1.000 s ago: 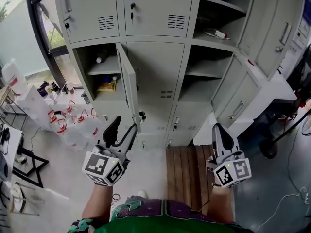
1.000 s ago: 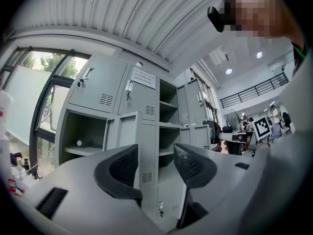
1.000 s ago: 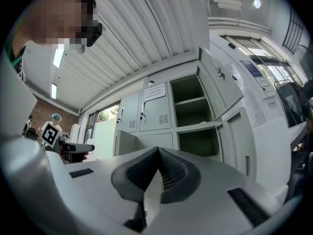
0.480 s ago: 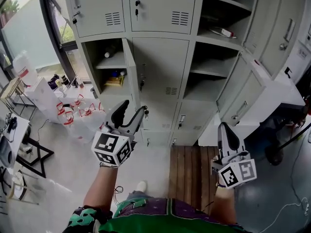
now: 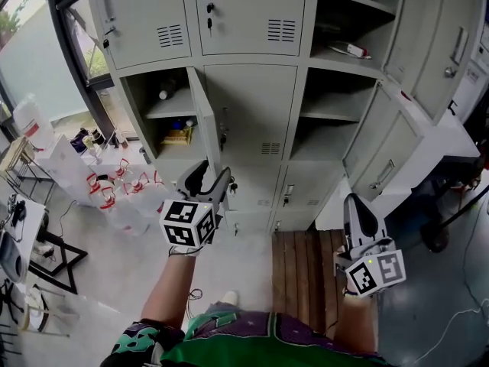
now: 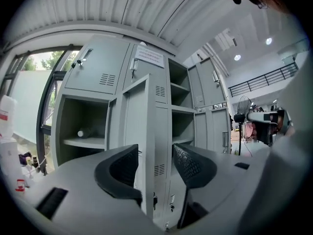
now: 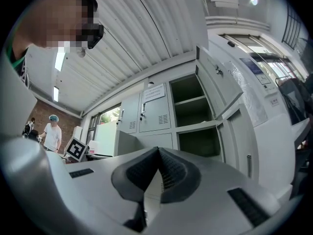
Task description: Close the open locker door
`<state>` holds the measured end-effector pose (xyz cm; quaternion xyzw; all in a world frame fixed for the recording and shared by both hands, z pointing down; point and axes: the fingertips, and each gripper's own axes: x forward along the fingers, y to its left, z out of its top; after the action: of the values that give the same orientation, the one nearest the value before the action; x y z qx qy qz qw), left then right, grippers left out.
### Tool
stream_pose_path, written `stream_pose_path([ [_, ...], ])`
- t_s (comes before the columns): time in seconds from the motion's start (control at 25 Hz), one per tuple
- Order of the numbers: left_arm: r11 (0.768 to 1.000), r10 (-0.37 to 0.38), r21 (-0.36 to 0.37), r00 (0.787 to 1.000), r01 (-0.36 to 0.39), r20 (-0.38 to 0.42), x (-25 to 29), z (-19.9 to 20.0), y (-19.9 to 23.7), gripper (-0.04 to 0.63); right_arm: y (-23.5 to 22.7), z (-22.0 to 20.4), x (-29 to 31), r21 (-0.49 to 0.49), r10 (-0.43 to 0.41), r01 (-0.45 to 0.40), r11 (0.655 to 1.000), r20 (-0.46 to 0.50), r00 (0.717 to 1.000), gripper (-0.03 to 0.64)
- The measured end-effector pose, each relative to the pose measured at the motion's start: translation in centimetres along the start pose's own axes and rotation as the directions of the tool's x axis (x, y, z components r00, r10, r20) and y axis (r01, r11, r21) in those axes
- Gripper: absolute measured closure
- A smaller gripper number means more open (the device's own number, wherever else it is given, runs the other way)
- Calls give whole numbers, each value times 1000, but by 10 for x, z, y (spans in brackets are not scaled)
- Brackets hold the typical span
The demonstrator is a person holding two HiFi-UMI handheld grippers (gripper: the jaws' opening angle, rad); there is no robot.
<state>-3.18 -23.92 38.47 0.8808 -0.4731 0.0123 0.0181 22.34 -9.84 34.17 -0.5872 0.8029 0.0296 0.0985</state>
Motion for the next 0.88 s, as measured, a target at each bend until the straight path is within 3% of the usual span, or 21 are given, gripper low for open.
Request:
stream_pose_path([
  [0.4, 1000, 18, -4, 999, -18, -34, 31, -13, 14, 376, -5, -9, 14, -4, -35, 35, 999, -5, 999, 611],
  [0.48, 999, 33, 5, 999, -33, -34, 32, -14, 18, 441, -6, -10, 15, 0, -37, 37, 999, -7, 999, 611],
  [0.64, 998, 44, 50, 998, -42, -45, 29, -14, 20, 465, -5, -13, 19, 6, -36, 36, 999, -9, 999, 611],
  [0.88, 997, 68, 49, 997, -66, -36, 15, -14, 31, 477, 4, -19, 28, 15, -13, 14, 1000, -15, 1000, 611],
])
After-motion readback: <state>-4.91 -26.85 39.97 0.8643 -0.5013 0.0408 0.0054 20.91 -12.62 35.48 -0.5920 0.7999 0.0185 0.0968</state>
